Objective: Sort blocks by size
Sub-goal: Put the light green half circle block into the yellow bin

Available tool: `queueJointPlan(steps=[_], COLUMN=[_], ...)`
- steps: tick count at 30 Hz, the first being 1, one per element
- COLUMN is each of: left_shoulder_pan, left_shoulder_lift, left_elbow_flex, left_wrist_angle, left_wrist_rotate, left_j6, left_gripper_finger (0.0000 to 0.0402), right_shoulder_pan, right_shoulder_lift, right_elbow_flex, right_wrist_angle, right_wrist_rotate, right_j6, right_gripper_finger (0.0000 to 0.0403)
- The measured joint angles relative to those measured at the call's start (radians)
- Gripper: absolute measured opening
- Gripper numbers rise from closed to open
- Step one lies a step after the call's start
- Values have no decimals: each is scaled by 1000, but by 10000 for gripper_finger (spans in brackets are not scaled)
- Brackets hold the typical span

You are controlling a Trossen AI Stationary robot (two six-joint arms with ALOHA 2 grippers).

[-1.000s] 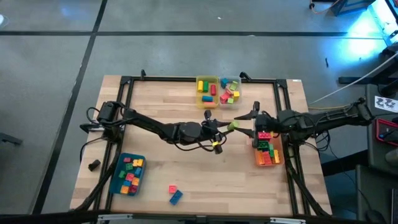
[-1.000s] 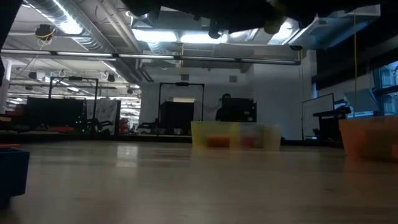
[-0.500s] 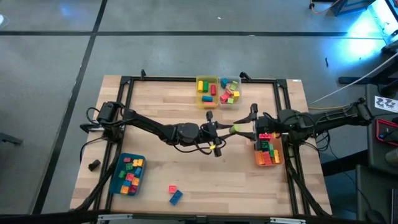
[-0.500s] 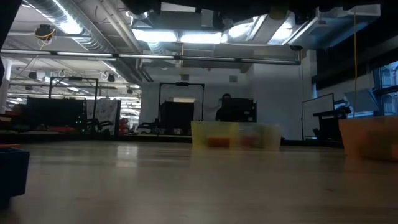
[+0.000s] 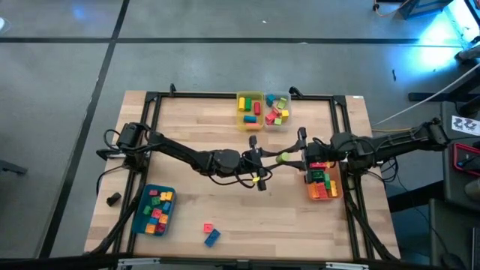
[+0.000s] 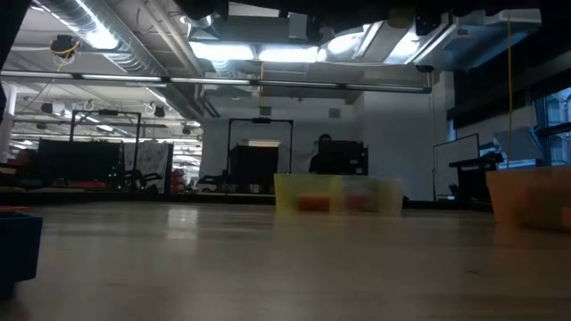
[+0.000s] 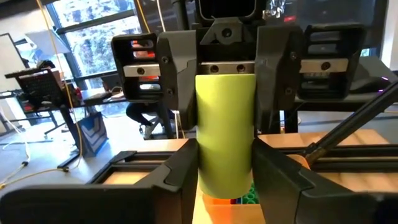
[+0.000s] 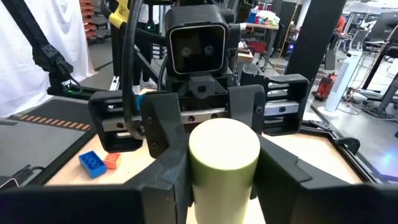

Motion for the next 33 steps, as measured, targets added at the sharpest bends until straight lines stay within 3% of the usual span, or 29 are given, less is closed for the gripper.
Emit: queueJointPlan(steps=[5, 11, 18, 25, 33], left_shoulder_pan=[0, 4, 6, 15, -12], left_shoulder_lift=[0, 0, -3, -2, -2], left_elbow_flex=[1, 4, 1, 0, 0], left_wrist_angle=[-10, -121, -305, -547, -725], left_wrist_rotate=[3, -44, -84, -96, -88], left_j6=[-3, -46, -172, -267, -371], left_gripper_finger=[143, 178, 190, 191, 191], right_shoulder_pan=[0, 1, -26, -117, -320], right_shoulder_lift=[9, 20, 70, 105, 245], right_elbow_flex=[0, -1, 1, 1, 1], right_wrist_angle=[29, 23, 54, 76, 207], right_wrist_rotate=[22, 183, 262, 239, 236], right_j6=[3, -24, -90, -89, -109], right_gripper_finger=[134, 146, 135, 145, 140])
